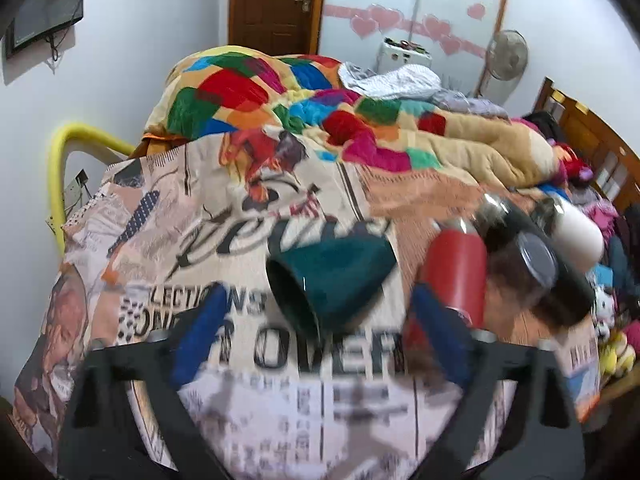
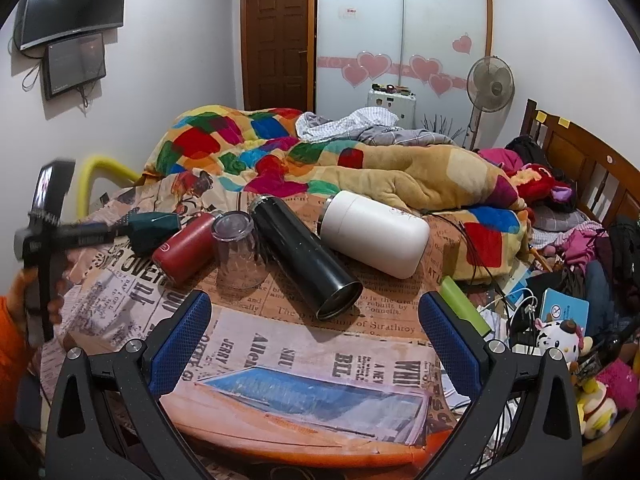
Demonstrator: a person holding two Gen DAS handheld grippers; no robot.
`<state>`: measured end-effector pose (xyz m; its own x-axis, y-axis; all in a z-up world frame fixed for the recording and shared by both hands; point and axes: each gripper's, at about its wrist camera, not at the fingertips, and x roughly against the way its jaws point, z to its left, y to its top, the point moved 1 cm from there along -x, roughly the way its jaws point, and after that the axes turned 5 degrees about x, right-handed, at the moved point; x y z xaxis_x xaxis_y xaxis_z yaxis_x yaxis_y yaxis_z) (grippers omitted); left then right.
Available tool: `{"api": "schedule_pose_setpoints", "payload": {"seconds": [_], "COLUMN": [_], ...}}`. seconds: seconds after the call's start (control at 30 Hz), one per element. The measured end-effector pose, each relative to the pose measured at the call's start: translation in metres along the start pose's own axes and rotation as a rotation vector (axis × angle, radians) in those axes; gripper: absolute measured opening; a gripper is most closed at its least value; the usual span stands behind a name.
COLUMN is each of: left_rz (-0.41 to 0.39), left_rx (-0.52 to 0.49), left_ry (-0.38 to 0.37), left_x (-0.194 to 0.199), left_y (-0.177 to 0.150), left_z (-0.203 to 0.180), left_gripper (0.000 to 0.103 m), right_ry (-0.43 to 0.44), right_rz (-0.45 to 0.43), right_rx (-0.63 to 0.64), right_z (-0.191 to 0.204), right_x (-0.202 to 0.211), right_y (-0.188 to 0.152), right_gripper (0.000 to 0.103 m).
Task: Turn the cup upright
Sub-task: 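Lift the dark green mug off the bed with the left gripper, then rotate the held mug with the left gripper, turning its opening around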
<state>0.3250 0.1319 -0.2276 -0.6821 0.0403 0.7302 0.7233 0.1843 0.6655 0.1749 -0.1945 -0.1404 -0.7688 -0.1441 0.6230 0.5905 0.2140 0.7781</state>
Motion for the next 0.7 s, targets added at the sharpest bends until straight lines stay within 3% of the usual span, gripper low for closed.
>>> {"api": "schedule_pose_setpoints", "payload": {"seconds": [0.17, 0.37, 0.47, 0.7], "left_rz": [0.049, 0.133, 0.188, 0.233], "left_rx": [0.061, 0.143, 0.175, 0.159], "left_ry": [0.022, 0.123, 0.19, 0.218], "left_x": [-0.033, -0.074, -0.091, -0.096], "left_y": [0.024, 0.045, 0.045, 0.032], "left_z": [0.003, 0.012, 0.014, 0.012], "left_gripper": [0.097, 0.097, 0.098, 0.098], "right_ry": [-0.005, -0.014, -0.016, -0.022], "right_rz": [0.024, 0.046, 0.055, 0.06], "right_rx": [0.01, 0.017, 0.016, 0.017], "right_z": [0.002, 0.001, 0.0, -0.001], "right_x": [-0.01, -0.017, -0.02, -0.02], "right_y": [-0.001, -0.004, -0.006, -0.008], "right_gripper": [0.103, 0.103, 0.103, 0.103]}}
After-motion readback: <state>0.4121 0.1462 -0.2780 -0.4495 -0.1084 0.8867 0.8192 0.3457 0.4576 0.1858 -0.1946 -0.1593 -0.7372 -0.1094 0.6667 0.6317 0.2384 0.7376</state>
